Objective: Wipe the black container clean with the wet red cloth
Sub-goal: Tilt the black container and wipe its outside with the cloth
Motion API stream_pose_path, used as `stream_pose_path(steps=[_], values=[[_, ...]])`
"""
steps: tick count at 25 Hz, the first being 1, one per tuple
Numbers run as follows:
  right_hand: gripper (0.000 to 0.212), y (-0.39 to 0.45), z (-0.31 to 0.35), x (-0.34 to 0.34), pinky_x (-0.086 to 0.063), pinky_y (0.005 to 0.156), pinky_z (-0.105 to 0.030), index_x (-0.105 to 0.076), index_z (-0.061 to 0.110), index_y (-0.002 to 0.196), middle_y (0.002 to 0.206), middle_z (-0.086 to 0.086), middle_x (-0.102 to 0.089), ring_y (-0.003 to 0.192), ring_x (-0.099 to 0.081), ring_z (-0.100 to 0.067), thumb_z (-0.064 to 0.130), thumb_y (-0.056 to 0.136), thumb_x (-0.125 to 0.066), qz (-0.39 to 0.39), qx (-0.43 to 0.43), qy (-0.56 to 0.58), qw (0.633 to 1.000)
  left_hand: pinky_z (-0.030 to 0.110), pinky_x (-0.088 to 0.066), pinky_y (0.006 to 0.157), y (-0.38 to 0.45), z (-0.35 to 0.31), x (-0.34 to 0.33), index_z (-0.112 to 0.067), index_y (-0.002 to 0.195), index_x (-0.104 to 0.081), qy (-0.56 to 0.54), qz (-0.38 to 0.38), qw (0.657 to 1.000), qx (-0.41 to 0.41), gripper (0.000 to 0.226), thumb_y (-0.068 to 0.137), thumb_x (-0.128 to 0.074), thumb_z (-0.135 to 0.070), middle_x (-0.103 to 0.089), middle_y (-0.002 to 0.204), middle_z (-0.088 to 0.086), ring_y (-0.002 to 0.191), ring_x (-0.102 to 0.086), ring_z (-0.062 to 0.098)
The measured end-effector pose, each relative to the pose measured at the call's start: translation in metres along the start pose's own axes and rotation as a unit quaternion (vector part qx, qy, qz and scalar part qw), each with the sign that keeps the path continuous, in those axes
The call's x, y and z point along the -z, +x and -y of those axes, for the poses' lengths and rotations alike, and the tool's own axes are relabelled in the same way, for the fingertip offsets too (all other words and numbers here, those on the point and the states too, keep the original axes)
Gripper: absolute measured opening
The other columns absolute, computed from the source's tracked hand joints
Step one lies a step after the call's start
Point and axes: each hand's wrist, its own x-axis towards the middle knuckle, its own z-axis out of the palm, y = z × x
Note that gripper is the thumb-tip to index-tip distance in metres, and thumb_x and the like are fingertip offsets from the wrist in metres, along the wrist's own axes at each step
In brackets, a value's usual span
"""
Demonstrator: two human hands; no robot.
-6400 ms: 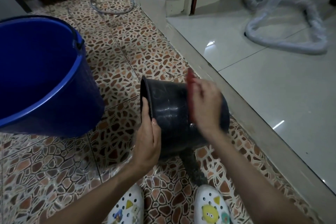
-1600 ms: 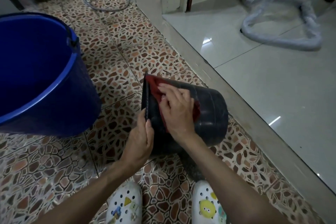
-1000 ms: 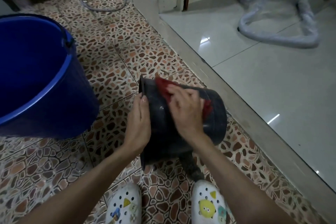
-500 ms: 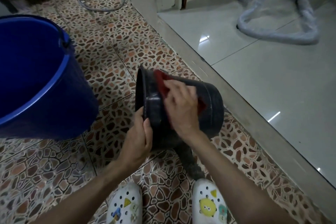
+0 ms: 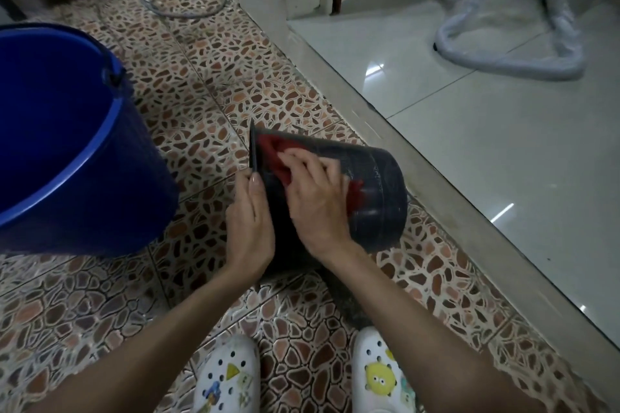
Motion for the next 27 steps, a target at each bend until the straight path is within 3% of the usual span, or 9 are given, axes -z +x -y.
stream_pose_path(steps=[5, 7, 10, 13, 16, 19, 21, 24, 27], values=[[0.035, 0.014, -0.124, 0.037, -0.037, 0.096, -0.042, -0.063, 0.018, 0.121, 0.121, -0.006, -0.063, 0.110, -0.048, -0.028, 0.020, 0.096, -0.038, -0.001, -0.300, -0.059, 0.952, 0.011, -0.038, 0.049, -0.038, 0.013, 0.010, -0.028, 0.101, -0.041, -0.038, 0.066, 0.997, -0.026, 0.018, 0.104, -0.023, -0.028, -0.046, 0.068, -0.008, 0.057, -0.051, 0.000], [0.033, 0.014, -0.130, 0.052, -0.037, 0.097, -0.043, -0.063, 0.012, 0.121, 0.122, -0.013, -0.063, 0.111, -0.046, -0.033, 0.013, 0.096, -0.041, -0.016, -0.363, -0.027, 0.931, 0.016, -0.041, 0.053, -0.042, 0.015, 0.016, -0.030, 0.100, -0.044, -0.060, 0.095, 0.994, -0.014, 0.020, 0.101, -0.025, -0.036, -0.052, 0.072, -0.007, 0.061, -0.053, 0.002], [0.031, 0.014, -0.057, 0.037, -0.038, 0.098, -0.035, -0.064, 0.015, 0.117, 0.120, -0.001, -0.062, 0.112, -0.044, -0.017, 0.014, 0.094, -0.045, -0.046, -0.204, 0.073, 0.975, 0.028, -0.045, 0.068, -0.012, 0.013, 0.012, -0.017, 0.108, -0.050, -0.032, 0.051, 0.996, 0.061, 0.044, 0.099, -0.022, -0.049, -0.061, 0.087, -0.012, 0.075, -0.056, -0.003], [0.036, 0.001, 0.001, 0.007, -0.031, 0.080, -0.029, -0.065, 0.022, 0.116, 0.119, 0.010, -0.064, 0.099, -0.044, -0.013, 0.020, 0.089, -0.041, 0.009, -0.015, 0.044, 0.999, 0.030, -0.043, 0.097, 0.005, 0.003, 0.001, -0.015, 0.125, -0.054, -0.007, 0.029, 0.995, 0.097, 0.055, 0.101, -0.018, -0.049, -0.062, 0.119, -0.003, 0.111, -0.055, 0.004], [0.034, 0.010, -0.051, 0.010, -0.030, 0.084, -0.032, -0.064, 0.027, 0.117, 0.119, 0.012, -0.063, 0.104, -0.045, -0.014, 0.026, 0.091, -0.041, -0.005, -0.110, 0.017, 0.994, 0.011, -0.044, 0.067, -0.012, 0.005, 0.004, -0.020, 0.096, -0.057, -0.045, 0.040, 0.997, 0.056, 0.040, 0.103, -0.022, -0.037, -0.060, 0.086, -0.005, 0.075, -0.056, -0.004], [0.031, 0.012, -0.140, 0.036, -0.036, 0.092, -0.037, -0.067, 0.020, 0.114, 0.115, -0.004, -0.066, 0.109, -0.048, -0.026, 0.023, 0.094, -0.043, -0.001, -0.318, -0.035, 0.948, 0.015, -0.040, 0.051, -0.025, 0.012, 0.010, -0.019, 0.089, -0.051, -0.038, 0.064, 0.997, 0.018, 0.037, 0.102, -0.023, -0.038, -0.051, 0.069, -0.002, 0.058, -0.049, 0.002], [0.030, 0.016, -0.140, 0.047, -0.034, 0.089, -0.034, -0.068, 0.015, 0.113, 0.113, -0.010, -0.066, 0.108, -0.051, -0.031, 0.018, 0.094, -0.044, -0.038, -0.371, -0.014, 0.928, 0.014, -0.035, 0.046, -0.028, 0.014, 0.010, -0.028, 0.089, -0.047, -0.022, 0.074, 0.997, 0.007, 0.028, 0.103, -0.025, -0.036, -0.048, 0.062, -0.006, 0.051, -0.046, 0.002], [0.027, 0.022, -0.047, 0.028, -0.036, 0.097, -0.031, -0.067, 0.015, 0.113, 0.114, 0.000, -0.065, 0.106, -0.051, -0.015, 0.012, 0.092, -0.050, -0.034, -0.162, 0.083, 0.983, 0.014, -0.031, 0.043, -0.031, 0.013, 0.009, -0.030, 0.088, -0.044, 0.010, 0.063, 0.998, -0.010, 0.023, 0.102, -0.026, -0.033, -0.044, 0.057, -0.007, 0.046, -0.046, 0.004], [0.033, 0.016, 0.009, 0.004, -0.034, 0.082, -0.029, -0.065, 0.015, 0.116, 0.116, 0.003, -0.066, 0.100, -0.048, -0.016, 0.020, 0.093, -0.043, 0.021, -0.006, 0.079, 0.997, 0.016, -0.028, 0.039, -0.030, 0.013, 0.009, -0.028, 0.085, -0.041, 0.025, 0.055, 0.998, -0.023, 0.021, 0.101, -0.028, -0.027, -0.042, 0.053, -0.005, 0.043, -0.044, 0.008]])
